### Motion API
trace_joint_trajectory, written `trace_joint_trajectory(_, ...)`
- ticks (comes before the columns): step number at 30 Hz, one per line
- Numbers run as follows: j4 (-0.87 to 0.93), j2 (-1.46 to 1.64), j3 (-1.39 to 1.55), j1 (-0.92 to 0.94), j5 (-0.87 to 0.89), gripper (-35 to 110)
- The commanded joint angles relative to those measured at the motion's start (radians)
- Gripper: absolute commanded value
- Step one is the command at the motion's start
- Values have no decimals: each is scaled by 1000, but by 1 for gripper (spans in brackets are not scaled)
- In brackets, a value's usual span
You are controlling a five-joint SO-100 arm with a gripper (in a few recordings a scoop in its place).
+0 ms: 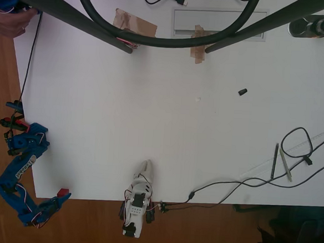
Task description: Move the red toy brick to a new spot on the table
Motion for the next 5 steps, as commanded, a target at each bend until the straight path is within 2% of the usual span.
trace_joint_trajectory(1,91,170,-133,-121,17,35)
trace_joint_trajectory(5,133,298,-48,-334,21,28)
